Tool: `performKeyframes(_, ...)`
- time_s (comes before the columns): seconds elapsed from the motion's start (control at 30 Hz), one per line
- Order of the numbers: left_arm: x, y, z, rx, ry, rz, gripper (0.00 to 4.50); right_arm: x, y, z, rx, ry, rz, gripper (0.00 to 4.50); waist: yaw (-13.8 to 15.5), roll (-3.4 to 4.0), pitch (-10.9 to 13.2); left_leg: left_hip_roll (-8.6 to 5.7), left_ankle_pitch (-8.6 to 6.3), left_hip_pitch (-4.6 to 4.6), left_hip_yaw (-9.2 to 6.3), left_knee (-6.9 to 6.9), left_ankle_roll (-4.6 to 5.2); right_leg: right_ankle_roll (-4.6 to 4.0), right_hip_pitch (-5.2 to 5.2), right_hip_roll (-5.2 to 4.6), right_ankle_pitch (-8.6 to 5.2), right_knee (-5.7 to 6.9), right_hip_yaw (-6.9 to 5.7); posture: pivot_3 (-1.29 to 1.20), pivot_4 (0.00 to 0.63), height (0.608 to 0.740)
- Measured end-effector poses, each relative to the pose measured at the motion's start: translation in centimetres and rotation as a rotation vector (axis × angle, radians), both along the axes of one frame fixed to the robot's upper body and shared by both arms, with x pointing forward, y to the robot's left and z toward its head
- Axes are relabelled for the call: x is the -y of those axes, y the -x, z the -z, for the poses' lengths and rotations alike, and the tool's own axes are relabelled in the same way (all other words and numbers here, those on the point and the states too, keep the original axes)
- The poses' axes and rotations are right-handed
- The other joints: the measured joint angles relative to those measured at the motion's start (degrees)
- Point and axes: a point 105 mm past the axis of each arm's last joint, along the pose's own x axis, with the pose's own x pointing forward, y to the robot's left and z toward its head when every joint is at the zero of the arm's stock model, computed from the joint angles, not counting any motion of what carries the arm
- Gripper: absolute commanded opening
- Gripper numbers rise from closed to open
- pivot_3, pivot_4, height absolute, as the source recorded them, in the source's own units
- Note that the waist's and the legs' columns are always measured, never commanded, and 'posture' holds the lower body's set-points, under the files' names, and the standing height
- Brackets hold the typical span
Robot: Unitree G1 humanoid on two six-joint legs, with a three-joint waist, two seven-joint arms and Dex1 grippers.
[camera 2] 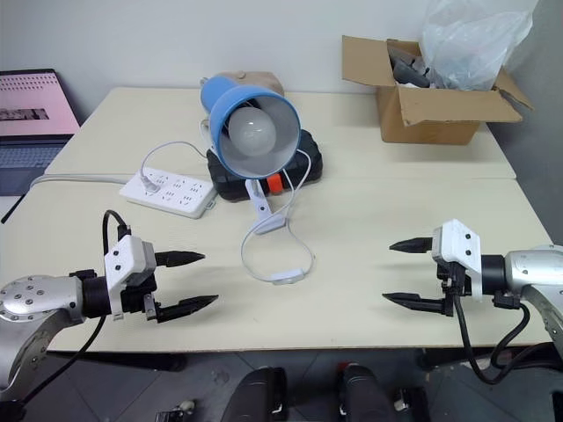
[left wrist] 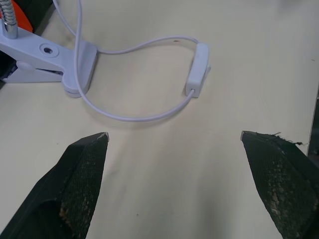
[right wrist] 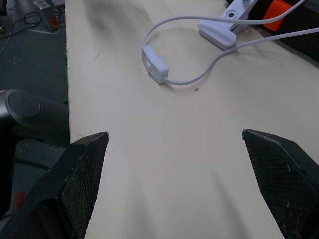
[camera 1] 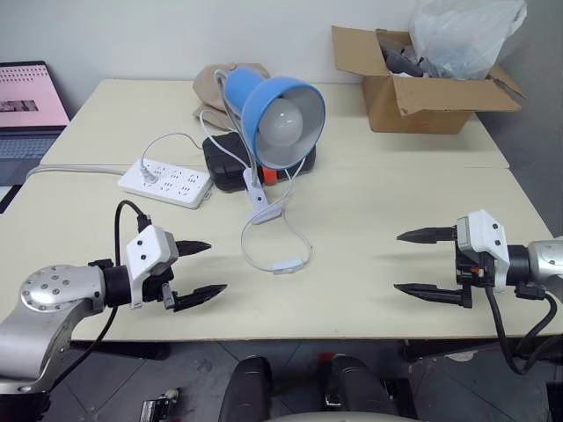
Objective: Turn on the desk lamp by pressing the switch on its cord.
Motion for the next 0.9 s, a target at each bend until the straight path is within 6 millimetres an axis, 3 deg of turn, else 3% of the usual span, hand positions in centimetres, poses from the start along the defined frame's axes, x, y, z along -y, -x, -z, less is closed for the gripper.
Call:
performKeyframes(0.6, 0.6, -0.7, -1.8, 0.073, 0.085, 0.102, 4.42, -0.6, -0.8, 0.5, 0.009, -0.026, 0.017, 4.50, 0.1, 0.00, 0.0, 0.00, 0.00, -0.01, 0.00, -0.01, 0.00, 0.12, 0.00, 0.00, 0.07, 0.01, -0.03, 0.00, 0.150, 0.740)
performKeyframes(0.7, 0.4, -1.1, -1.7, 0.091, 0.063, 0.120, 4.42, -0.9, -1.1, 0.2, 0.020, -0.055, 0.025, 4.50, 0.0, 0.00, 0.0, -0.01, 0.00, -0.01, 0.01, 0.00, 0.00, 0.13, -0.01, 0.00, 0.08, 0.03, -0.03, 0.00, 0.150, 0.740)
performKeyframes(0.9, 2.0, -1.7, -0.7, 0.104, 0.013, 0.219, 4.42, -1.2, -1.0, 0.1, 0.032, -0.051, 0.023, 4.50, 0.1, 0.00, 0.0, -0.01, 0.00, -0.03, 0.01, 0.00, 0.00, 0.20, 0.00, 0.00, 0.12, 0.03, -0.03, 0.00, 0.150, 0.740)
